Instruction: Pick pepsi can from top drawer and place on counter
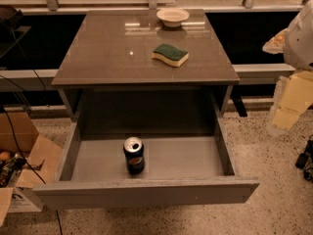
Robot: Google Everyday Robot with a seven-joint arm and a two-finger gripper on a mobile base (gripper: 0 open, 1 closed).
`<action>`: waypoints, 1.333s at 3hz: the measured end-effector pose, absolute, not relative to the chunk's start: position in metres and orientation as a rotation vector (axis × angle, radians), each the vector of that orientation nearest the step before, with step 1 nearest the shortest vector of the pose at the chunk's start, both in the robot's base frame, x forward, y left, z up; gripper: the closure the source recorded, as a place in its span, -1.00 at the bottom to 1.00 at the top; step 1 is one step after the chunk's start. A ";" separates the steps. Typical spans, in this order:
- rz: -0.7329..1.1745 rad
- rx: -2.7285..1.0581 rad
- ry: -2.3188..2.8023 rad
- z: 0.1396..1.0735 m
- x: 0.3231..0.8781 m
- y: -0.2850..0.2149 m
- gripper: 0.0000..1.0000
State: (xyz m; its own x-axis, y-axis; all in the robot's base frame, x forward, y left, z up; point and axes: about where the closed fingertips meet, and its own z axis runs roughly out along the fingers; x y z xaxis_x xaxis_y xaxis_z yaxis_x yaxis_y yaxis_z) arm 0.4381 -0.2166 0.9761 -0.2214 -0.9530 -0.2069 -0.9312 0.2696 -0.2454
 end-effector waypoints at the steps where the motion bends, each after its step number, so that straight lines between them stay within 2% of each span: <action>1: -0.098 -1.720 2.222 0.977 0.439 -0.215 -1.00; 4: 0.308 -1.725 1.921 0.898 0.466 -0.084 -1.00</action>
Offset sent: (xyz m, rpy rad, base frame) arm 0.0196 0.0812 -0.0435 0.2265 -0.0145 0.1405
